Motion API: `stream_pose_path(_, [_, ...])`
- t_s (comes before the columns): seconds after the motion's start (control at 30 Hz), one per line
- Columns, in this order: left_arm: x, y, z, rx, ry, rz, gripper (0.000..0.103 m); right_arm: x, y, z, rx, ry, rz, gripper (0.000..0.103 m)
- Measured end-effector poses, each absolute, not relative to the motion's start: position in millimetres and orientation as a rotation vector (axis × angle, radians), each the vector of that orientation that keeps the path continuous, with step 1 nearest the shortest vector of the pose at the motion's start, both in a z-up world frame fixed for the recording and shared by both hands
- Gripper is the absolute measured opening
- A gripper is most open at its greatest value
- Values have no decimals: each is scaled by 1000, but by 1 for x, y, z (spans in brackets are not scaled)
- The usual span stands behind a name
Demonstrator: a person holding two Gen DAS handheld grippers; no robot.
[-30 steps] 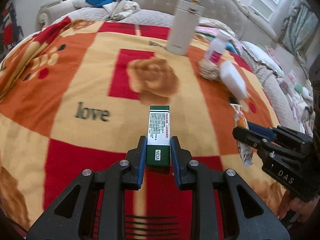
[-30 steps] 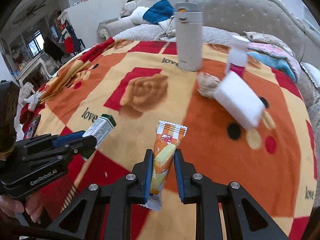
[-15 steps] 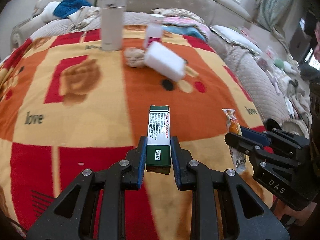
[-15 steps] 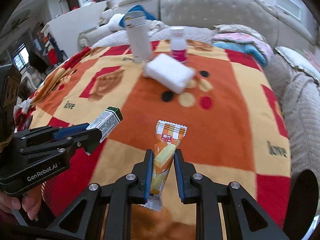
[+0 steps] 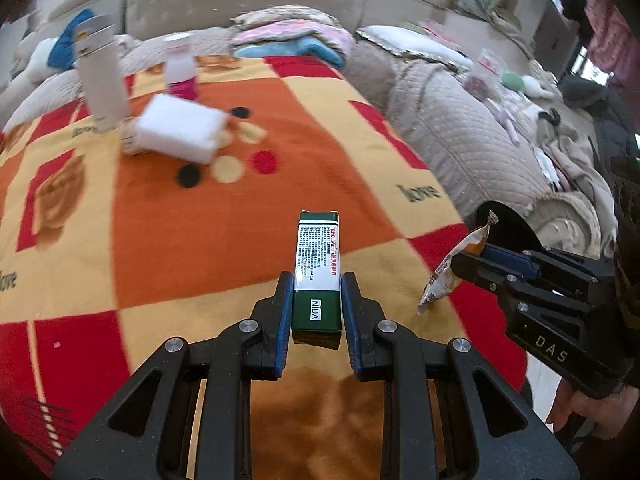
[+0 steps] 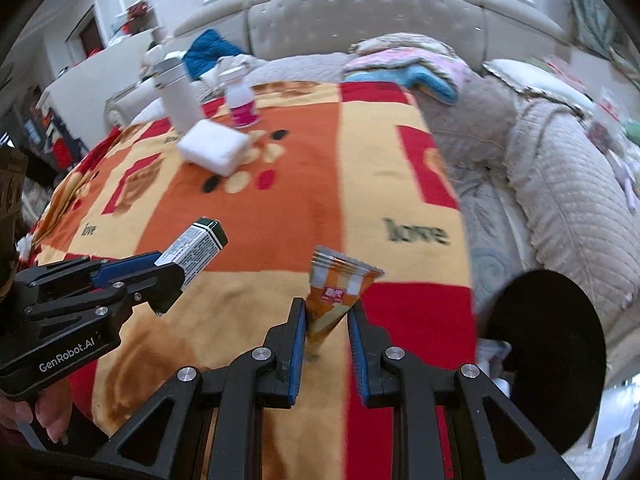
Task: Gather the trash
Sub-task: 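Carry the medicine box and orange snack packet over the black bin and release both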
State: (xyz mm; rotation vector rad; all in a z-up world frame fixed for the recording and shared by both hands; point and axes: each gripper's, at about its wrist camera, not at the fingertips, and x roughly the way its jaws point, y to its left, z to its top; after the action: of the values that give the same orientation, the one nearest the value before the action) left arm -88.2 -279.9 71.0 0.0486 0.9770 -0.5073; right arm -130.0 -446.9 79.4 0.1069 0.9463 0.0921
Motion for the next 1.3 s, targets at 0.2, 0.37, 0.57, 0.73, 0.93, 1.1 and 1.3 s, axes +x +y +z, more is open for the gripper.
stream_pose_path(0.2, [-88, -310, 63, 65, 1007, -543, 21, -134, -480, 67, 227, 950, 101, 20])
stream_pose_path(0.37, [-88, -316, 60, 85, 1013, -537, 21, -131, -482, 66, 272, 940, 130, 20])
stream_pose_path(0.57, [-86, -317, 60, 82, 1016, -533, 21, -136, -490, 79, 285, 895, 121, 17])
stream_pose_path(0.73, [-88, -337, 65, 75, 1007, -587, 21, -147, -521, 91, 296, 871, 57, 17])
stream_pose_path(0.93, [-96, -379, 71, 92, 996, -669, 21, -161, -561, 90, 281, 881, -66, 17])
stream_pose_path(1.1, [-102, -416, 69, 116, 1000, -722, 21, -172, -593, 75, 287, 909, -146, 17])
stream_pose_path(1.3, [-110, -455, 62, 149, 1012, -777, 21, -178, -618, 55, 330, 942, -188, 17])
